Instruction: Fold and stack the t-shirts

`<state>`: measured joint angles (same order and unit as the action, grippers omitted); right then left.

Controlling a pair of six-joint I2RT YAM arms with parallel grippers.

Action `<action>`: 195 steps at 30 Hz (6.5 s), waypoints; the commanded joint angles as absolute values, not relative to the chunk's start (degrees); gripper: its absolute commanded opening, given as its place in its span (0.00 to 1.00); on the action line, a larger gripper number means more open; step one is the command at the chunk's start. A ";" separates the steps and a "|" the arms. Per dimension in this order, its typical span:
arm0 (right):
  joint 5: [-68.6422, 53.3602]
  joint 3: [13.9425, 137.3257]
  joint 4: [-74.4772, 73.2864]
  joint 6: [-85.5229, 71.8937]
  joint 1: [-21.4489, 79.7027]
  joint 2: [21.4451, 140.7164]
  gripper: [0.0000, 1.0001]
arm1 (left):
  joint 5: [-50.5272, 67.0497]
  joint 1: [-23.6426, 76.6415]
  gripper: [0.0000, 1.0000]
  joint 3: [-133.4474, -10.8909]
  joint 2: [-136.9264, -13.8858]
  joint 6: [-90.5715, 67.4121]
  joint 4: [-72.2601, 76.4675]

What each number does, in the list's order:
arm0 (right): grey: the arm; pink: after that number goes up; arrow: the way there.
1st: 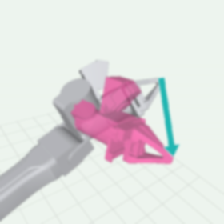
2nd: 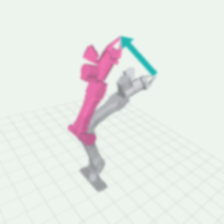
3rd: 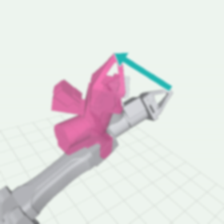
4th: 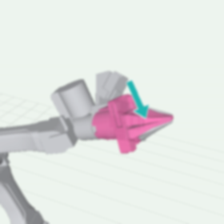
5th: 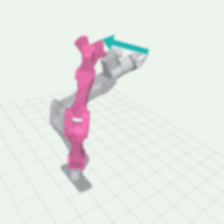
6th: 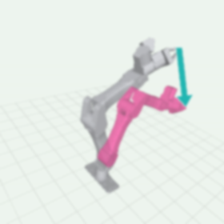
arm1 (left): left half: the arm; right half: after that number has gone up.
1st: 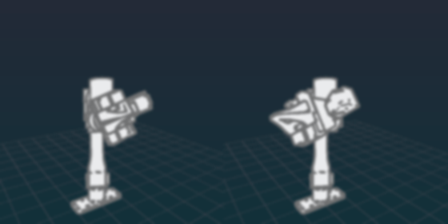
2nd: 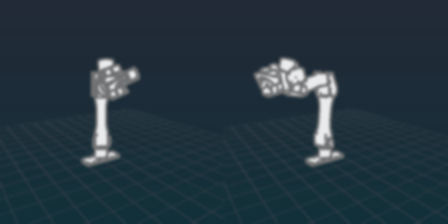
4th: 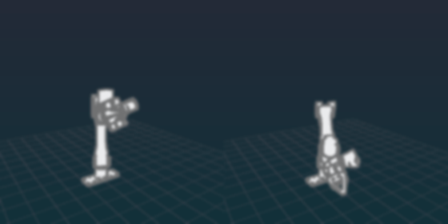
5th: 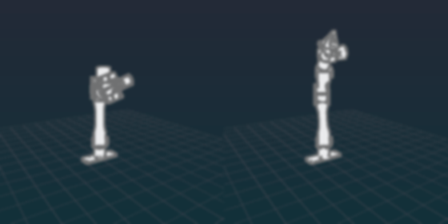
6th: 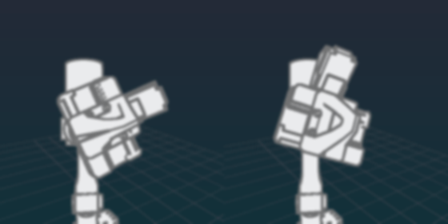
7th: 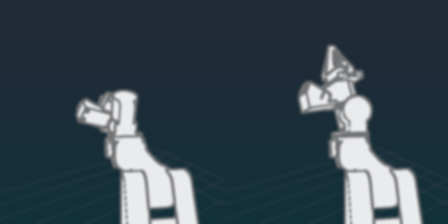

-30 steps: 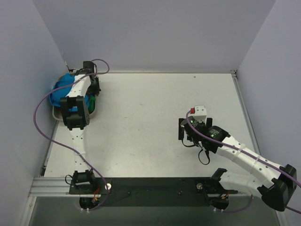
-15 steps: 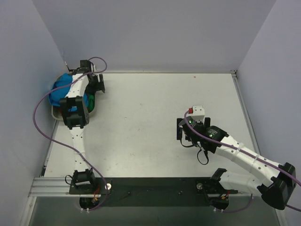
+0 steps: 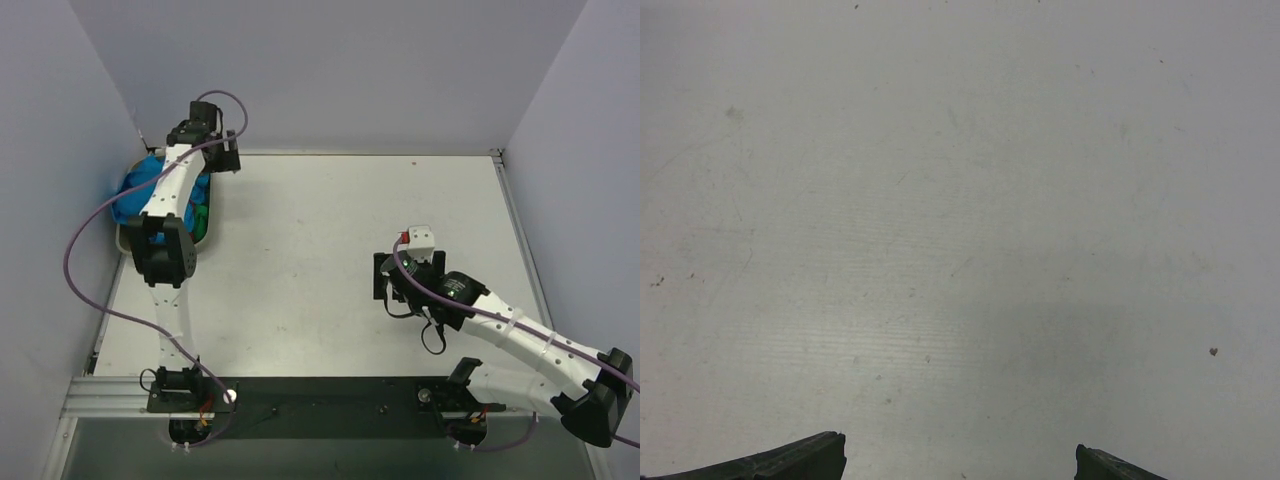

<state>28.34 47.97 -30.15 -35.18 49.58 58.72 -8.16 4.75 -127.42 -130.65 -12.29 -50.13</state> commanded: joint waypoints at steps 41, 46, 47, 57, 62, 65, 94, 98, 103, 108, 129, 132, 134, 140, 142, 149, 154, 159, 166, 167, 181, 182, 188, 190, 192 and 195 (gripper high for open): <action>34.97 46.49 -31.11 -39.73 56.86 62.49 1.00 | -11.87 -5.28 0.00 -106.69 -101.35 -27.69 -44.29; 36.47 46.41 -31.46 -40.78 56.87 63.37 1.00 | -6.43 3.67 0.00 -113.89 -93.79 -25.14 -45.88; 37.17 46.41 -31.46 -41.22 56.87 63.20 1.00 | -3.54 7.69 0.00 -117.04 -93.34 -24.70 -46.14; 45.43 50.44 -39.72 -44.21 55.99 57.05 1.00 | -3.95 39.51 0.00 -107.74 -92.02 -25.57 -40.11; 48.60 54.22 -47.26 -45.53 55.46 53.53 1.00 | -3.78 47.36 0.00 -88.79 -95.26 -30.23 -26.91; 48.69 55.98 -50.96 -46.14 55.20 52.30 1.00 | -2.90 50.44 0.00 -81.14 -100.71 -32.78 -19.70; 32.12 63.18 -35.25 -35.43 33.42 71.00 1.00 | -9.76 27.36 0.95 -97.19 -94.82 -23.38 -43.77; 24.27 63.63 -28.94 -34.46 22.26 76.19 1.00 | -6.95 23.38 0.95 -100.80 -103.41 -22.33 -43.68; 19.26 68.28 -28.04 -32.87 16.53 83.22 1.00 | -7.21 21.71 0.95 -107.13 -113.01 -21.00 -44.65; 13.02 74.87 -26.54 -31.30 13.27 90.08 1.00 | -6.07 18.73 0.93 -111.18 -119.70 -22.85 -43.95; 6.07 92.81 -28.13 -29.71 10.63 112.58 0.98 | -5.62 15.91 0.63 -124.89 -137.90 -24.26 -48.34; 5.71 93.51 -28.12 -29.97 10.55 113.90 0.98 | -6.33 15.91 0.61 -127.61 -140.09 -23.91 -49.56; 5.45 93.95 -28.12 -29.97 10.63 114.52 0.98 | -6.85 15.82 0.60 -128.84 -141.32 -23.99 -49.57; 5.01 95.10 -28.12 -29.71 10.72 115.31 0.98 | -7.47 15.64 0.56 -136.13 -145.89 -24.26 -51.68; 5.01 95.36 -28.21 -29.71 10.90 115.66 0.98 | -7.73 15.56 0.53 -138.25 -147.12 -24.52 -52.47; 4.57 96.33 -28.12 -29.53 10.90 117.33 0.98 | -9.58 15.56 0.42 -137.90 -147.92 -25.14 -52.03; 3.61 98.17 -28.48 -30.14 10.37 121.37 0.98 | -10.37 15.56 0.42 -137.38 -148.45 -25.14 -52.21; 2.55 100.72 -28.65 -30.59 10.02 125.15 0.98 | -11.42 15.56 0.33 -136.93 -148.54 -25.05 -52.03; 3.25 104.76 -30.14 -30.15 9.49 127.79 0.97 | -11.51 15.56 0.18 -137.20 -148.89 -25.05 -51.77; 3.16 105.20 -30.23 -30.15 9.49 127.97 0.96 | -11.43 15.64 0.13 -137.20 -148.97 -25.05 -51.94; 5.45 106.08 -31.11 -29.71 9.14 130.25 0.62 | -12.39 15.56 0.00 -137.11 -149.06 -25.22 -51.94; 5.45 106.17 -31.20 -29.79 9.05 130.34 0.57 | -12.48 15.47 0.00 -137.11 -149.15 -25.14 -52.03; 5.10 107.58 -31.82 -29.79 9.14 131.66 0.38 | -13.44 15.47 0.00 -136.58 -149.24 -25.66 -52.12; 4.92 108.01 -32.08 -29.79 9.14 132.10 0.33 | -13.97 15.47 0.02 -135.71 -148.37 -25.75 -51.77; 4.75 108.19 -32.08 -29.79 9.23 132.36 0.23 | -14.32 15.47 0.21 -135.18 -147.66 -25.84 -51.16; 4.75 108.63 -32.52 -30.06 9.14 132.89 0.00 | -14.50 15.47 0.56 -134.82 -146.69 -25.66 -50.98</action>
<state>4.10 106.50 -29.28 -29.76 9.41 131.44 -12.29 16.03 -135.98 -147.68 -25.34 -50.72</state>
